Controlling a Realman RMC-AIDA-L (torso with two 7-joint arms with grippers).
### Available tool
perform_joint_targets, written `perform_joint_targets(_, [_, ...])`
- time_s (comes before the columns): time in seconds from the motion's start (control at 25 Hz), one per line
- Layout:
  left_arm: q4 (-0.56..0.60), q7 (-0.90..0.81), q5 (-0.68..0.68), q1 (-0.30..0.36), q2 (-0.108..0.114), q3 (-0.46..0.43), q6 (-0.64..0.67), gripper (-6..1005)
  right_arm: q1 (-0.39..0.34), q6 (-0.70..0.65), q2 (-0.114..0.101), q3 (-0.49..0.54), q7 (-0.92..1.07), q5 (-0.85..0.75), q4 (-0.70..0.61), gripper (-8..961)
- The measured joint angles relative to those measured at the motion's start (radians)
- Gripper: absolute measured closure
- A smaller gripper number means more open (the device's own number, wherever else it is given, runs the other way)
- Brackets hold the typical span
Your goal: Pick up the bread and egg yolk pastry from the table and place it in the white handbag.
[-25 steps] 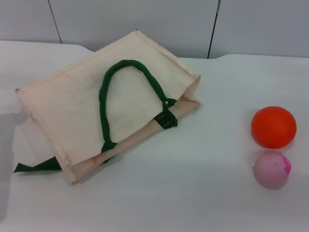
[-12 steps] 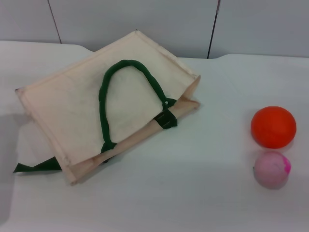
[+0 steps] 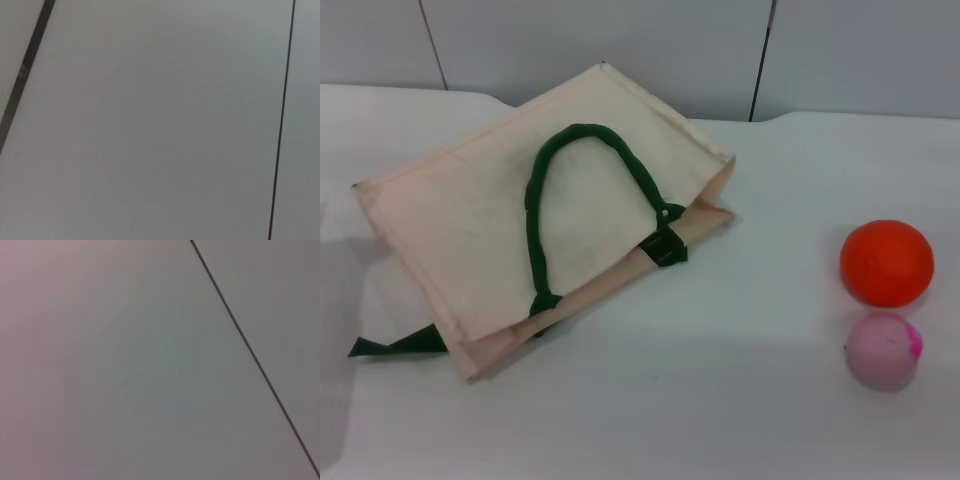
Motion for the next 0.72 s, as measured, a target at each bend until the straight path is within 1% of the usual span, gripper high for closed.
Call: perform_joint_targets(0.72, [-0.008, 0.0, -0.001, -0.004, 0.0, 0.0, -0.005, 119, 0.002, -0.005, -0.001, 0.004, 0.001, 0.005, 0.005, 64])
